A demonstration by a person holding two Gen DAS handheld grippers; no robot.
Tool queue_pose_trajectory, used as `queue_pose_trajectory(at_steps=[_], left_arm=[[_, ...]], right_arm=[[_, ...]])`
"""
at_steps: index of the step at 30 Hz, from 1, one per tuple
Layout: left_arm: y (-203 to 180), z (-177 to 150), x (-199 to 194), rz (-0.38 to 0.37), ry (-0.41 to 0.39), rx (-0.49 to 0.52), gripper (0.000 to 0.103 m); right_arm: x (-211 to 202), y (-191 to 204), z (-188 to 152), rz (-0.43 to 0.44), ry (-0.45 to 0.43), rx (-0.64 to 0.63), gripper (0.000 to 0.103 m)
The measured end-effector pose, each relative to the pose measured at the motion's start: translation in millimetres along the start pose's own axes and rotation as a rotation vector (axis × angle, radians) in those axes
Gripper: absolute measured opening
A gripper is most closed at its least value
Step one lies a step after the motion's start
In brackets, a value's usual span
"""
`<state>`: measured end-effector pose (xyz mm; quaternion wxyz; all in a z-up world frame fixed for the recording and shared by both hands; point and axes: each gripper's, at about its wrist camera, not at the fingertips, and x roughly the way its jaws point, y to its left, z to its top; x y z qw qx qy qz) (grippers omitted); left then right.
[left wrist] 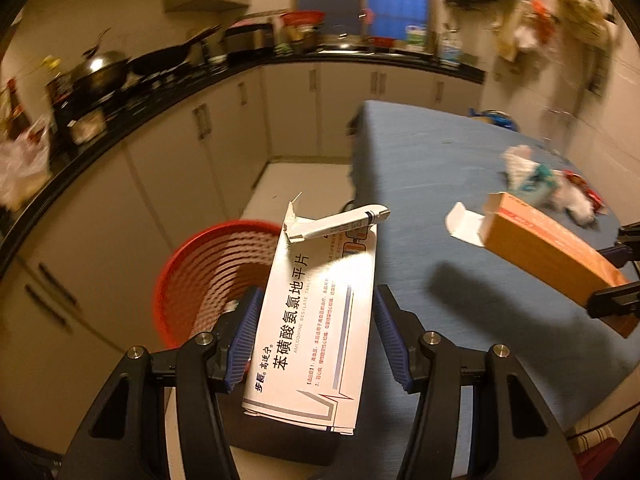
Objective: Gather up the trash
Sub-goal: 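Carry both boxes to the red basket and open both tools to drop them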
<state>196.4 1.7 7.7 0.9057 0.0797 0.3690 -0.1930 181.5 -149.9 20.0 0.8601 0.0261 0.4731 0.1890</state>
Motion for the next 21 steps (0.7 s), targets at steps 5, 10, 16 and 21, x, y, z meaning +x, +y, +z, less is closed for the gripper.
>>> queue_pose_trajectory(at_steps=[5, 10, 16, 21], left_arm=[[42, -2, 30, 0.061, 0.058, -0.064, 0.056], [73, -3, 71, 0.073, 0.119, -0.115, 0.056], [95, -2, 103, 0.085, 0.164, -0.159, 0.056], [102, -2, 113, 0.076, 0.183, -0.169, 0.056]], right_arm=[[28, 18, 34, 0.051, 0.034, -0.01, 0.05], [52, 29, 59, 0.07, 0.061, -0.014, 0.05], [88, 28, 90, 0.109, 0.123, 0.033, 0.05], [119, 28, 111, 0.152, 0.16, 0.076, 0.05]])
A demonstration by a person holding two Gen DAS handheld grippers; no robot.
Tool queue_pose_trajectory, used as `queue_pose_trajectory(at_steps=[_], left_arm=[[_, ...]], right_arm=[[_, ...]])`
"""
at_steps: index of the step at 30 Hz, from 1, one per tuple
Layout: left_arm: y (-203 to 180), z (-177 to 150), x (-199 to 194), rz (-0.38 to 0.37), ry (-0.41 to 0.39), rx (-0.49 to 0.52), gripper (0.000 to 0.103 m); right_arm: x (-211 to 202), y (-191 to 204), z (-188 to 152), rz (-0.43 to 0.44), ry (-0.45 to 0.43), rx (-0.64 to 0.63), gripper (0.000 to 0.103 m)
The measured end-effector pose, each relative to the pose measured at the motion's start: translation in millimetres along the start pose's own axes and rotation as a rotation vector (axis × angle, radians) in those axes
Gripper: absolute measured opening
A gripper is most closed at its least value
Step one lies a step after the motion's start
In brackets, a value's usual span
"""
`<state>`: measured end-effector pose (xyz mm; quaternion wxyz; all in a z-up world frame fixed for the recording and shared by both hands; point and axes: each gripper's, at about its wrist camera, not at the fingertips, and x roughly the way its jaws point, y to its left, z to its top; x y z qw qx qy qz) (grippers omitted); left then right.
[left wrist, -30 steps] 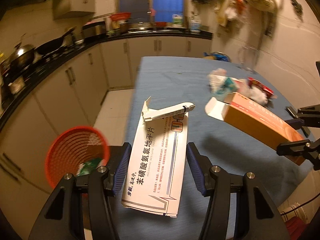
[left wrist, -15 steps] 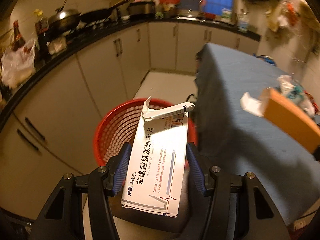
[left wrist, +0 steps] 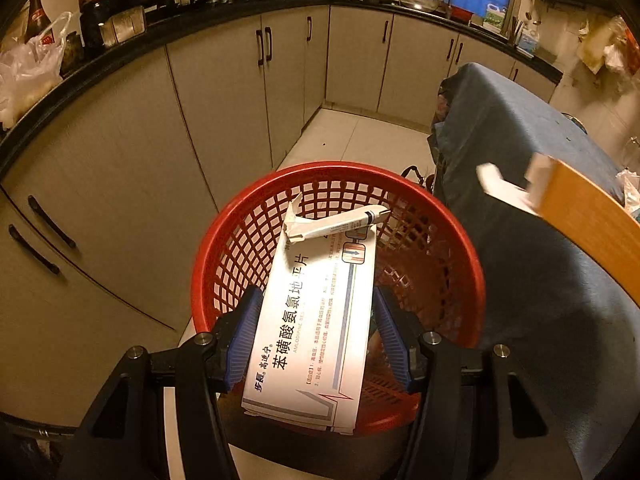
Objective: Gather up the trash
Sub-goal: 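Carry both boxes to the red basket and open both tools to drop them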
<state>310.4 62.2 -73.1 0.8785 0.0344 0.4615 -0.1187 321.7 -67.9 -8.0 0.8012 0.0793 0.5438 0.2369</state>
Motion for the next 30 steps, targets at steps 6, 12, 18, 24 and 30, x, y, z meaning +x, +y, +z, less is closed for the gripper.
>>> queue_pose_trajectory(at_steps=[6, 12, 18, 24, 30], left_arm=[[5, 2, 7, -0.011, 0.002, -0.009, 0.06], [17, 1, 8, -0.02, 0.003, -0.034, 0.06], [38, -6, -12, -0.021, -0.032, -0.071, 0.06], [47, -12, -30, -0.019, -0.061, -0.079, 0.06], [43, -15, -43, -0.031, -0.084, -0.082, 0.06]], right_arm=[[22, 0, 18, 0.003, 0.017, 0.026, 0.05], [48, -4, 39, 0.018, 0.047, 0.079, 0.051], [93, -1, 61, 0.008, 0.102, 0.114, 0.051], [124, 2, 68, -0.041, 0.134, 0.098, 0.058], [99, 1, 55, -0.01, 0.088, 0.096, 0.058]])
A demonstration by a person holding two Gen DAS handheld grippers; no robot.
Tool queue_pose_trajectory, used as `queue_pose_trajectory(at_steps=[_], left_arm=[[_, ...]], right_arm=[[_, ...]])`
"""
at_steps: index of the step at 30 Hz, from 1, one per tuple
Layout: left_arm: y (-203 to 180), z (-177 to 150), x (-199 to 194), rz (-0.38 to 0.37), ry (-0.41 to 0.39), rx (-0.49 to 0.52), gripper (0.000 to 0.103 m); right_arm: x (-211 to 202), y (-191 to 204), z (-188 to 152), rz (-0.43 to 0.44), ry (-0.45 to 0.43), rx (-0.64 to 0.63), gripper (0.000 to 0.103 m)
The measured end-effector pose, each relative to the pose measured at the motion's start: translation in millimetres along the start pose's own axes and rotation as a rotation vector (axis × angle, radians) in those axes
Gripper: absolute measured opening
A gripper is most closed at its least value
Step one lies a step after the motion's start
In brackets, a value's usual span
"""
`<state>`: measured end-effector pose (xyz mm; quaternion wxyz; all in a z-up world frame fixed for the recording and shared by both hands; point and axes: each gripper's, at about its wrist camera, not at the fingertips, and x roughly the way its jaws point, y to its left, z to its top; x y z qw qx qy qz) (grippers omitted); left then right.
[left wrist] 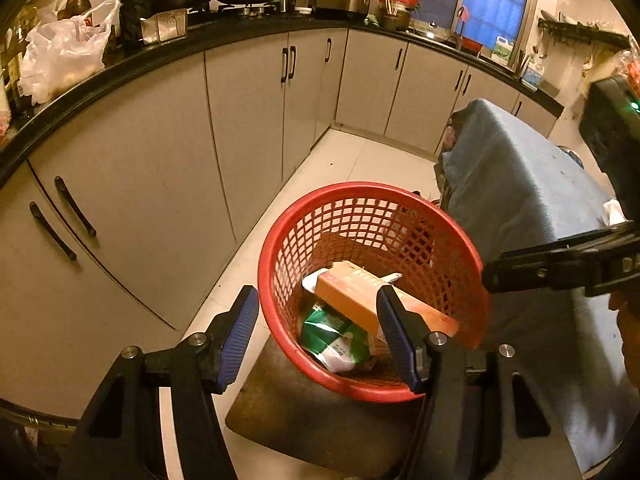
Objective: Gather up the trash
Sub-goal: 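Carry both boxes to the red basket and open both tools to drop them, then move both tools back over the table toward the plastic bags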
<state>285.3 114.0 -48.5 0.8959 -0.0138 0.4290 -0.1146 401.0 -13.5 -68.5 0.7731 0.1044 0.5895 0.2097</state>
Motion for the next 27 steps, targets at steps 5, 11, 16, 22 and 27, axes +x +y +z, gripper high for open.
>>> queue_pose_trajectory(at_steps=[5, 11, 16, 22, 27], left_arm=[[-6, -3, -11, -0.001, -0.016, 0.0, 0.06], [-19, -10, -25, 0.003, -0.021, 0.002, 0.06], [-46, -13, -39, -0.013, -0.039, 0.041, 0.06], [-92, -18, -57, -0.053, -0.061, 0.104, 0.061], [-135, -25, -72, -0.084, -0.077, 0.169, 0.064]], right_arm=[[-28, -1, -24, 0.018, -0.045, -0.006, 0.058], [-66, -3, -57, 0.055, -0.122, -0.012, 0.058], [-98, -14, -88, 0.063, -0.205, -0.003, 0.058], [-135, -47, -132, 0.061, -0.296, 0.056, 0.058], [-159, -76, -163, 0.076, -0.348, 0.116, 0.058]])
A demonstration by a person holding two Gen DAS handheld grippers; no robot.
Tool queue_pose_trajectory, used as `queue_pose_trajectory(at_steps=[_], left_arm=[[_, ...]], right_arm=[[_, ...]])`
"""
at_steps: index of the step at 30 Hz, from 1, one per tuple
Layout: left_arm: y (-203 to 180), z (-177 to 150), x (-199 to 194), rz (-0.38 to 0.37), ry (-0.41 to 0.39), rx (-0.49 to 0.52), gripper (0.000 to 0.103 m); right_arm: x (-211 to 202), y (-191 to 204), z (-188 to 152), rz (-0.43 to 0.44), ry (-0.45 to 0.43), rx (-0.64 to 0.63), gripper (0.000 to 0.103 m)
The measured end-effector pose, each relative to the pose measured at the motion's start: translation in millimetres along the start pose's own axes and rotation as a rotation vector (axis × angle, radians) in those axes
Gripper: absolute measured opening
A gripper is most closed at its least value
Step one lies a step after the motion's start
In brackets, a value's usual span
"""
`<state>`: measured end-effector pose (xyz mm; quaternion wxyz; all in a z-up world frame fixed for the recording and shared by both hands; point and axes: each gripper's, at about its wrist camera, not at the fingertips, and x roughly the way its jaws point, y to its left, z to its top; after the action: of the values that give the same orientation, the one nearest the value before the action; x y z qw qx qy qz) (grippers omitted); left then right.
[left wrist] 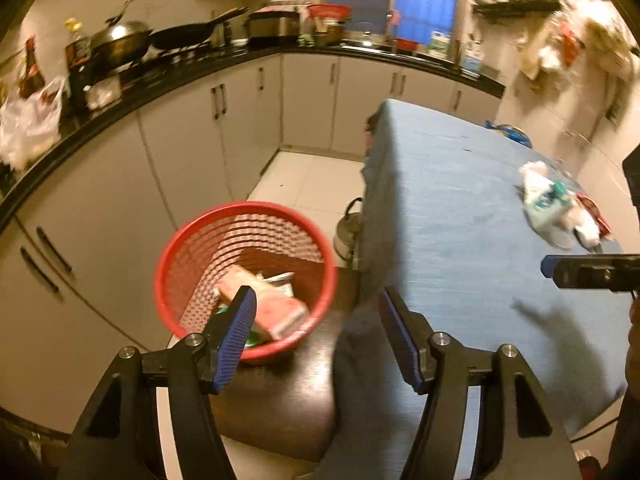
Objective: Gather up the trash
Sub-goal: 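Move both tools back over the table toward the plastic bags, then grasp the blue-and-white tissue pack with the left tool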
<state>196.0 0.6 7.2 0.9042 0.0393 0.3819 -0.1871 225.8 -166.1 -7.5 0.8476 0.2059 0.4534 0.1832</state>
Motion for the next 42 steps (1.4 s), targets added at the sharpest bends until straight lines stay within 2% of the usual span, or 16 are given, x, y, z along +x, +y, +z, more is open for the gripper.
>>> queue_pose_trajectory(at_steps=[12, 19, 21, 31, 42], left_arm=[[-91, 6, -13, -0.064, -0.003, 0.154, 0.065], [-151, 11, -10, -0.12, 0.001, 0.246, 0.065], [-168, 14, -8, -0.132, -0.001, 0.279, 0.068], [-257, 42, 23, -0.191, -0.003, 0.425, 0.069], [-318, 80, 77, -0.219, -0.003, 0.465, 0.069]], right_arm=[[-86, -83, -29, -0.014, -0.162, 0.184, 0.058], [-134, -123, -48, -0.107, -0.276, 0.277, 0.058], [-145, -136, -53, -0.109, -0.296, 0.306, 0.058], [-171, -170, -77, -0.098, -0.332, 0.376, 0.058], [-186, -194, -92, -0.096, -0.353, 0.421, 0.059]])
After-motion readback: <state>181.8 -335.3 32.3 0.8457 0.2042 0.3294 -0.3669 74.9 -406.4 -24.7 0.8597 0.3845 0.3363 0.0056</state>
